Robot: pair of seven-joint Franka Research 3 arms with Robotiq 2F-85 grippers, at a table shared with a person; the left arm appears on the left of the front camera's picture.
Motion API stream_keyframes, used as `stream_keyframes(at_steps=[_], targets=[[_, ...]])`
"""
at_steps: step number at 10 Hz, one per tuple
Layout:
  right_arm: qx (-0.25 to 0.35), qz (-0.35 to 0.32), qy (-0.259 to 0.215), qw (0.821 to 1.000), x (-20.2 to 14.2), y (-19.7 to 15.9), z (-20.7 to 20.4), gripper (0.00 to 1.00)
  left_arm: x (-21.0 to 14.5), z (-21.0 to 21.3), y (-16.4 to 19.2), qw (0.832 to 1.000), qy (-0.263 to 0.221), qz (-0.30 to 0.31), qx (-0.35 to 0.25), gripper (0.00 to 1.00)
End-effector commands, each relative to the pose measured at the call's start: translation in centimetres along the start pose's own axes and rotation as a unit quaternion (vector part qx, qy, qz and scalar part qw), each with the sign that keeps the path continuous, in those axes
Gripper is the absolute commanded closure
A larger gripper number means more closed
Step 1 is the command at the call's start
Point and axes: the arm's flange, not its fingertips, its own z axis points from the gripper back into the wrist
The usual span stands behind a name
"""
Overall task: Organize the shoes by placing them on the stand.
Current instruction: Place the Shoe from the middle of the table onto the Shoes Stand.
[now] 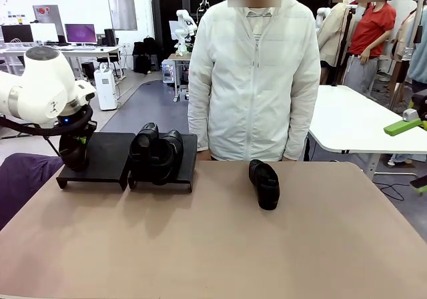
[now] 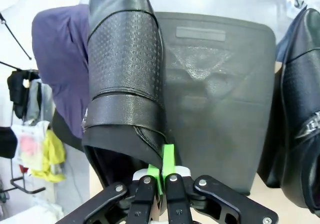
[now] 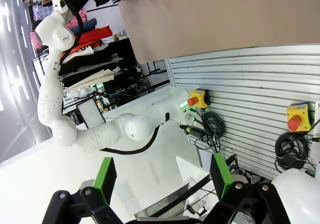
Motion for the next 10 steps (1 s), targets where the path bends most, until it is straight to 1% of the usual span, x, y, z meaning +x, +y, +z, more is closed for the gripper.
stream_keyframes(at_steps=[1,3,5,8,10], targets=[[0.0,0.006,0.002,1.0,0.0,-0.1,0.0,0.0,0.7,-0.5,-0.9,0.999,-0.021,0.003,0.036,1.0],[0.0,0.006,0.002,1.0,0.0,-0.1,0.0,0.0,0.8,-1.4,-1.4,0.999,-0.03,-0.002,0.034,1.0],[0.0,0.006,0.002,1.0,0.0,-0.1,0.0,0.0,0.9,-1.4,-1.6,0.999,-0.035,-0.003,0.028,0.0],[0.0,0.006,0.002,1.0,0.0,-0.1,0.0,0.0,0.8,-1.3,-1.6,0.999,-0.04,-0.013,0.026,0.0],[0.0,0.006,0.002,1.0,0.0,-0.1,0.0,0.0,0.4,0.4,-1.0,0.998,-0.054,-0.015,0.013,0.0]])
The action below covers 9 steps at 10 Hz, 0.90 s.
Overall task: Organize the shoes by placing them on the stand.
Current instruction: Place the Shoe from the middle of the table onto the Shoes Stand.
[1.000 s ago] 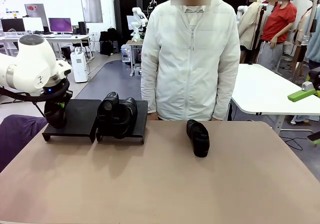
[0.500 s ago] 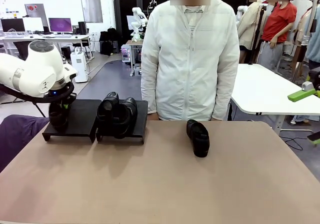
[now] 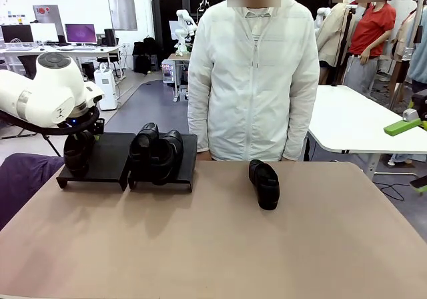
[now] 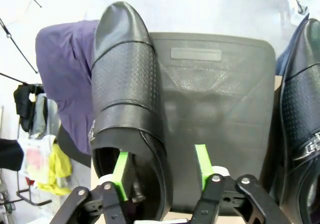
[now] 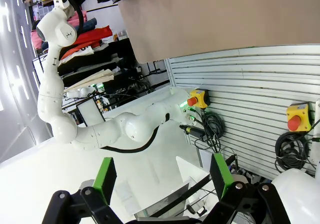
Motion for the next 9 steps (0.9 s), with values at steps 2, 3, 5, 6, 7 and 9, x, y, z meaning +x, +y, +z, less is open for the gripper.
stream_keyframes(at_steps=[2,3,5,6,7,9], targets=[[0.0,0.006,0.002,1.0,-0.1,-0.1,0.0,0.0,-1.7,5.7,1.1,1.0,-0.021,-0.009,-0.02,0.0],[0.0,0.006,0.002,1.0,-0.1,-0.1,0.0,0.0,-3.0,9.2,1.3,0.998,-0.004,-0.035,-0.046,0.0],[0.0,0.006,0.002,1.0,-0.1,-0.1,0.0,0.0,-6.8,15.5,2.0,0.986,-0.003,-0.111,-0.126,0.0],[0.0,0.006,0.002,1.0,-0.1,-0.1,0.0,0.0,-9.1,18.3,2.8,0.976,0.002,-0.144,-0.162,0.0],[0.0,0.006,0.002,1.0,-0.1,-0.1,0.0,0.0,-11.6,20.7,4.2,0.96,0.035,-0.181,-0.209,0.0],[0.0,0.006,0.002,1.0,-0.1,-0.1,0.0,0.0,-14.9,22.8,8.1,0.931,0.076,-0.194,-0.299,0.0]])
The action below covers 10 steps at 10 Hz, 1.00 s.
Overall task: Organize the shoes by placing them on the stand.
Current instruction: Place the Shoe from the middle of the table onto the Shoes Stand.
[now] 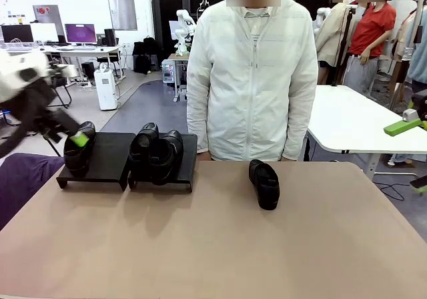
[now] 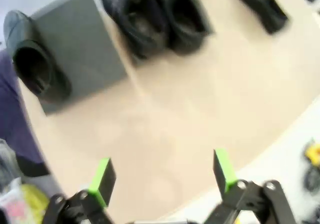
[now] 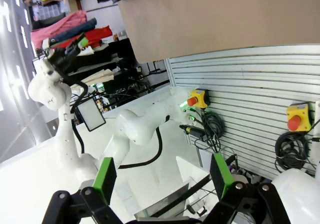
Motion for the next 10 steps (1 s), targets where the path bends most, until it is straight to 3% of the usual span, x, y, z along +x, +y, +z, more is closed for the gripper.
stream_keyframes(at_steps=[1,3,4,5,6,7,10], targets=[[0.0,0.006,0.001,1.0,-0.1,-0.1,0.0,0.0,-3.5,3.5,4.7,0.993,0.069,-0.021,-0.093,0.0],[0.0,0.006,0.001,1.0,-0.1,-0.1,0.0,0.0,-5.6,5.0,9.5,0.973,0.081,-0.027,-0.213,0.0],[0.0,0.006,0.001,1.0,-0.1,-0.1,0.0,0.0,-6.5,4.5,11.8,0.969,0.059,0.011,-0.241,0.0],[0.0,0.006,0.001,1.0,-0.1,-0.1,0.0,0.0,-6.5,3.6,12.9,0.962,0.051,0.008,-0.267,0.0],[0.0,0.006,0.001,1.0,-0.1,-0.1,0.0,0.0,-5.7,2.3,13.4,0.965,0.064,0.01,-0.254,0.0],[0.0,0.006,0.001,1.0,-0.1,-0.1,0.0,0.0,-8.9,4.8,11.5,0.97,0.052,-0.003,-0.239,0.0],[0.0,0.006,0.001,1.0,-0.1,-0.1,0.0,0.0,-8.9,4.8,11.5,0.97,0.052,-0.003,-0.239,0.0]])
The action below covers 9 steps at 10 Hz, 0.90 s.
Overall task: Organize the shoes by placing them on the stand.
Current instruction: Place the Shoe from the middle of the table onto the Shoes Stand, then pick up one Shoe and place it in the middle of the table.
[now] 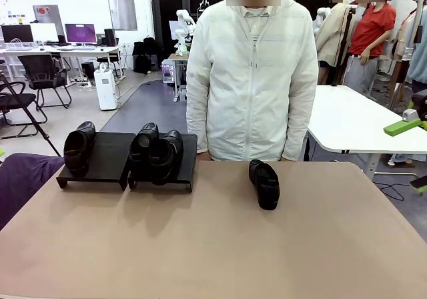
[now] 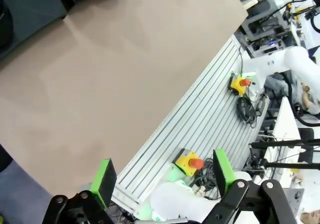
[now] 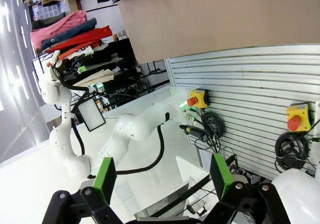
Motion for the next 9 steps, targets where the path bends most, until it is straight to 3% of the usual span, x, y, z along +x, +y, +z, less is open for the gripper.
stream_keyframes(at_steps=[1,8,9], targets=[[0.0,0.006,0.002,1.0,-0.1,-0.1,0.0,0.0,-0.6,-0.4,-0.4,1.0,-0.005,-0.011,-0.005,0.0],[0.0,0.0,0.0,1.0,0.0,0.0,0.0,0.0,-0.6,-0.4,-0.4,1.0,-0.005,-0.011,-0.005,0.0],[-0.059,-0.027,-0.014,0.998,1.3,1.4,-2.0,0.0,-0.6,-0.4,-0.4,1.0,-0.005,-0.011,-0.005,0.0]])
